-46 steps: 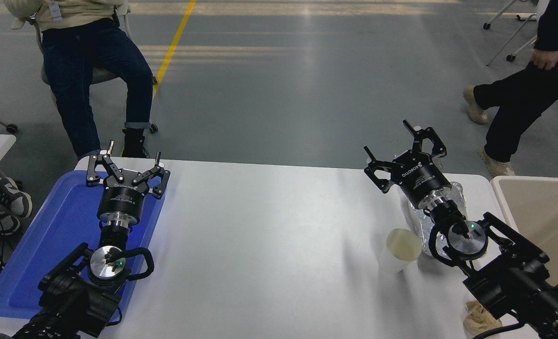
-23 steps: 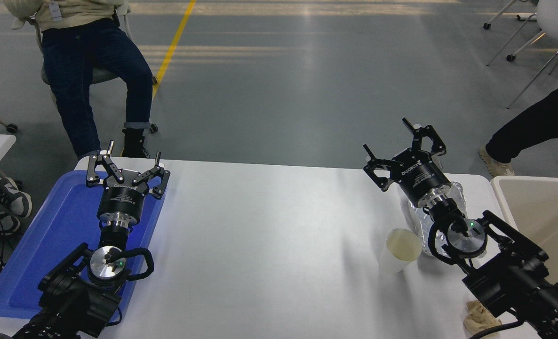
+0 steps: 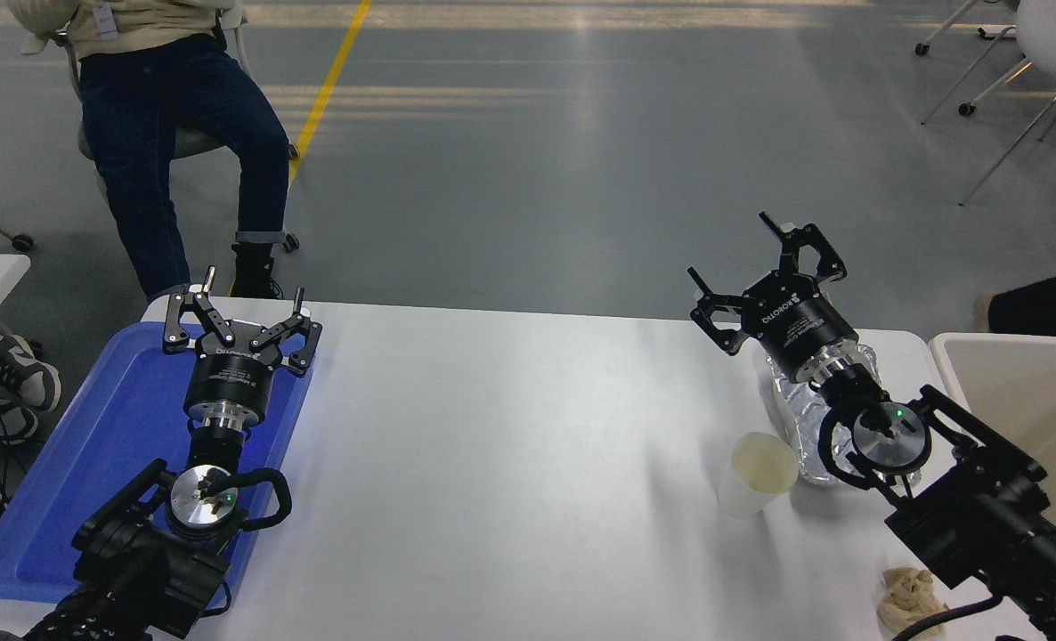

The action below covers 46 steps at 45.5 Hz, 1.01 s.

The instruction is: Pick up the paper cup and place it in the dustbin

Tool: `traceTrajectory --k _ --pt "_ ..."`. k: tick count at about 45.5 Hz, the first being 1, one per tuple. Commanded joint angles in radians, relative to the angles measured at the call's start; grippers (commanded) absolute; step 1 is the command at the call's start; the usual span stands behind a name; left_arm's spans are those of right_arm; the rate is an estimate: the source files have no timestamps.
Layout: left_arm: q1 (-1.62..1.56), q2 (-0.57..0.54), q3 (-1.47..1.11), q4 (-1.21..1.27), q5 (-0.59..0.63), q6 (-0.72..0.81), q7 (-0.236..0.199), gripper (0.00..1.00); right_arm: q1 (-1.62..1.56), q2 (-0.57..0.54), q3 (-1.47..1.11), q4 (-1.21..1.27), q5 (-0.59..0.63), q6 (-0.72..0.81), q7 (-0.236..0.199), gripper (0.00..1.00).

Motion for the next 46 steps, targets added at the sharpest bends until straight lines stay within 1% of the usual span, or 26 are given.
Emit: traceTrajectory --k 1,17,27,31,39,42,46 --pt "0.0 0.0 0.0 0.0 0.0 -0.002 0.0 1.0 0.1 -0.116 -0.173 0.025 -0.03 -0.034 -0.001 1.0" --pt "-0.002 0.001 0.0 0.0 0.0 -0.002 0.0 1.0 0.27 -0.281 -0.529 0.048 -0.032 -0.029 0.0 1.0" --pt "-0.002 0.001 0.0 0.0 0.0 -0.002 0.0 1.0 0.44 -0.375 -0.834 0.115 -0.033 -0.029 0.003 1.0" --pt "-0.002 0.001 0.0 0.0 0.0 -0.002 0.0 1.0 0.543 -0.386 -0.982 0.12 -0.03 -0.029 0.003 1.0" --pt "-0.002 0.001 0.0 0.0 0.0 -0.002 0.0 1.0 0.762 -0.386 -1.364 0.16 -0.04 -0.028 0.009 1.0" --pt "-0.002 0.001 0.0 0.0 0.0 -0.002 0.002 1.0 0.845 -0.386 -1.482 0.201 -0.066 -0.026 0.01 1.0" --pt "-0.002 0.001 0.0 0.0 0.0 -0.002 0.002 1.0 0.914 -0.386 -1.56 0.244 -0.124 -0.025 0.01 1.0"
